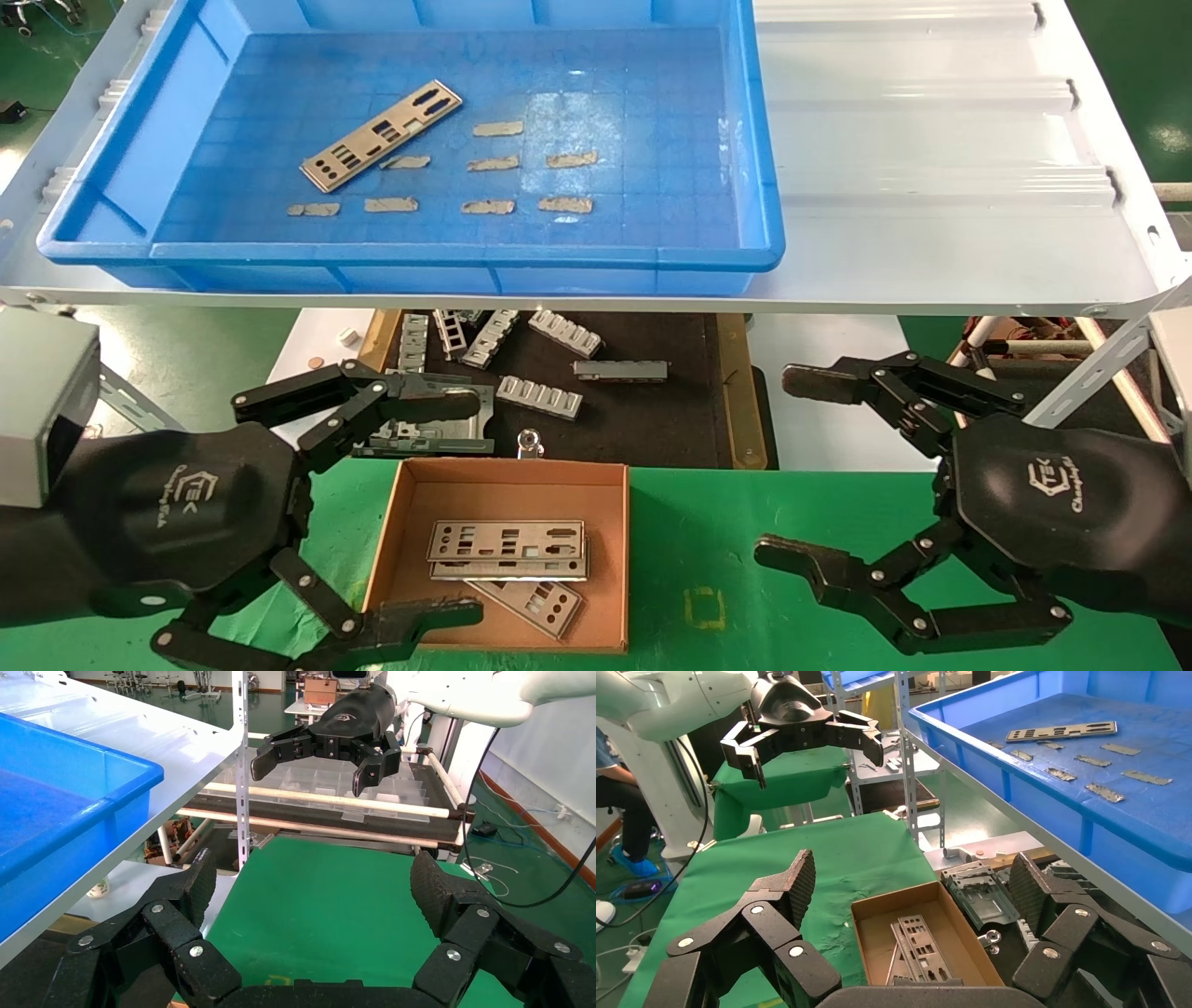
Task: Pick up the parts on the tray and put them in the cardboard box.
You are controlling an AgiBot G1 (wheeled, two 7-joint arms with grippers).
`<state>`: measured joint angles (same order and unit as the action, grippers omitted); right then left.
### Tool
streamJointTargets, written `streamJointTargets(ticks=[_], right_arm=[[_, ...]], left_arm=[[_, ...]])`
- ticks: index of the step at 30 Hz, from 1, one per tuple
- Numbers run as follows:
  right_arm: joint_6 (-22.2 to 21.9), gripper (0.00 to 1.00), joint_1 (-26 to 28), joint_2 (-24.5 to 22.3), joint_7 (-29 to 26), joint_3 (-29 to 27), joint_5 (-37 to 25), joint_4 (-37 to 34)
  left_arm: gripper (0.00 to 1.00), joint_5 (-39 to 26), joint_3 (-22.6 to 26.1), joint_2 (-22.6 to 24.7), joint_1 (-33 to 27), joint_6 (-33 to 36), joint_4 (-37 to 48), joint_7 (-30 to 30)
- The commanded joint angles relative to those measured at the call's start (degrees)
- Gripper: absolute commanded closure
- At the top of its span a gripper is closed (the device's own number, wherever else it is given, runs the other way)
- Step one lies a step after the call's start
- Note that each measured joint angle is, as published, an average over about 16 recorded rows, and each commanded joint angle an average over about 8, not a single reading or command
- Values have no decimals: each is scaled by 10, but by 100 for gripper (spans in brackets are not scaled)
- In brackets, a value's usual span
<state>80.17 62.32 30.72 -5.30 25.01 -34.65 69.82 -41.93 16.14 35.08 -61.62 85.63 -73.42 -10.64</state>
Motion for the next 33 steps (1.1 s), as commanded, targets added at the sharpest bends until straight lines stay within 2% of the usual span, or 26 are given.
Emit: streamJointTargets(ticks=[1, 12, 14, 20, 21, 27, 33], right_arm=[[0, 0, 0, 0, 0, 0, 0, 0], [0, 0, 0, 0, 0, 0, 0, 0], [0, 17, 0, 0, 0, 0, 0, 0], [0, 92, 0, 0, 0, 0, 0, 0], [0, 98, 0, 0, 0, 0, 0, 0], [0, 100, 0, 0, 0, 0, 0, 0], [0, 100, 0, 0, 0, 0, 0, 0]], left_arm=[[0, 0, 0, 0, 0, 0, 0, 0], [0, 0, 0, 0, 0, 0, 0, 0], [0, 0, 0, 0, 0, 0, 0, 0], [0, 0, -1, 1, -1, -3, 2, 0], [0, -1, -1, 1, -2, -5, 3, 0], [0, -22, -3, 24, -37, -53, 38, 3], [0, -85, 13, 81, -129, -125, 127, 16]])
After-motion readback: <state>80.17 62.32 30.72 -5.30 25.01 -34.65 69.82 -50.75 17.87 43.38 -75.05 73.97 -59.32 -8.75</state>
